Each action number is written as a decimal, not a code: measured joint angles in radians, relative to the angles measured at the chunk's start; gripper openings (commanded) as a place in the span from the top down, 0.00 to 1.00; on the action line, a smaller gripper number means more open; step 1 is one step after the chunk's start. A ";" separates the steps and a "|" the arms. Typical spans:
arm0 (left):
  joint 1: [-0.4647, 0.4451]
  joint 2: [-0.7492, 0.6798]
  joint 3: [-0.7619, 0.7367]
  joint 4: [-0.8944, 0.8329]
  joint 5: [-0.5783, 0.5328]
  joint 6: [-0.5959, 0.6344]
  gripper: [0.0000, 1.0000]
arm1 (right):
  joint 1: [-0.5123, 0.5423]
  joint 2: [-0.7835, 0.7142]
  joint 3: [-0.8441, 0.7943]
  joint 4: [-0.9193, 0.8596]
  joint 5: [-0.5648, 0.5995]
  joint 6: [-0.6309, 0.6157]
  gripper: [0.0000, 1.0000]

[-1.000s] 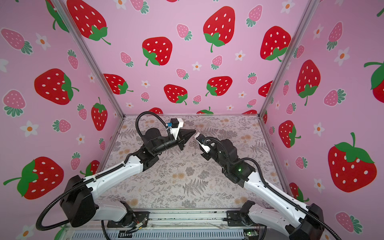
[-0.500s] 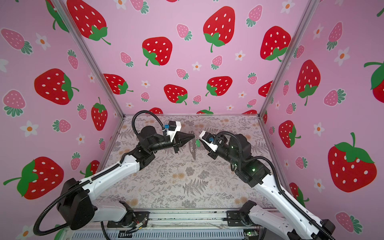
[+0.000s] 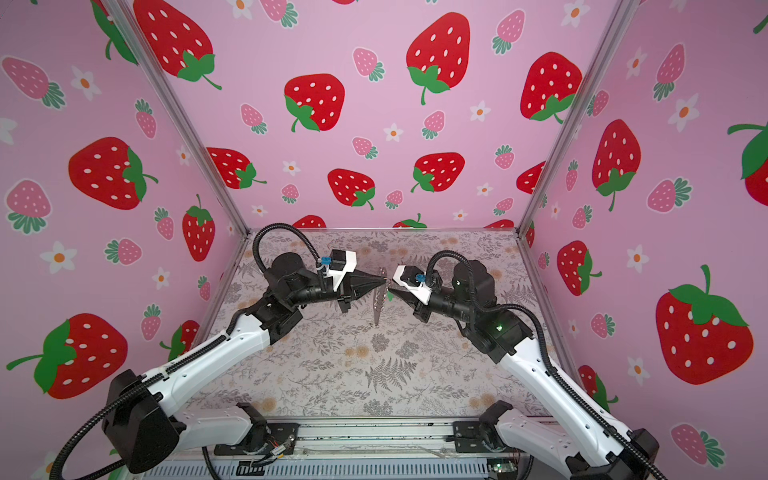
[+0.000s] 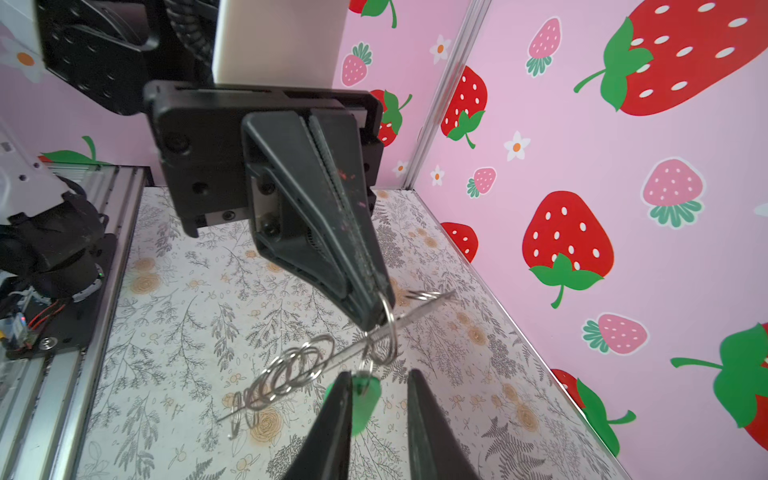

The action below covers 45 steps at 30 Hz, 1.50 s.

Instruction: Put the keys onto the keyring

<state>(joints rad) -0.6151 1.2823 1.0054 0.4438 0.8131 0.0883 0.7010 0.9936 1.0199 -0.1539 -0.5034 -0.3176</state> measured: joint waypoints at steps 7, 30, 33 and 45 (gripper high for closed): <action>0.000 -0.001 0.000 -0.007 0.009 0.023 1.00 | -0.006 -0.001 -0.015 0.027 -0.060 0.019 0.74; 0.000 -0.010 0.000 -0.061 0.052 0.084 1.00 | -0.056 -0.015 -0.074 0.139 -0.181 0.134 0.97; 0.000 -0.010 0.000 -0.067 0.056 0.101 1.00 | -0.056 -0.015 -0.075 0.139 -0.187 0.140 1.00; -0.004 -0.028 0.142 -0.436 -0.083 0.388 0.68 | -0.056 -0.001 -0.064 0.042 -0.147 0.104 1.00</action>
<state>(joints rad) -0.6189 1.2545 1.1473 0.0078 0.7303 0.4767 0.6449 0.9924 0.9554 -0.1123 -0.6502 -0.2138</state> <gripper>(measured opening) 0.325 0.040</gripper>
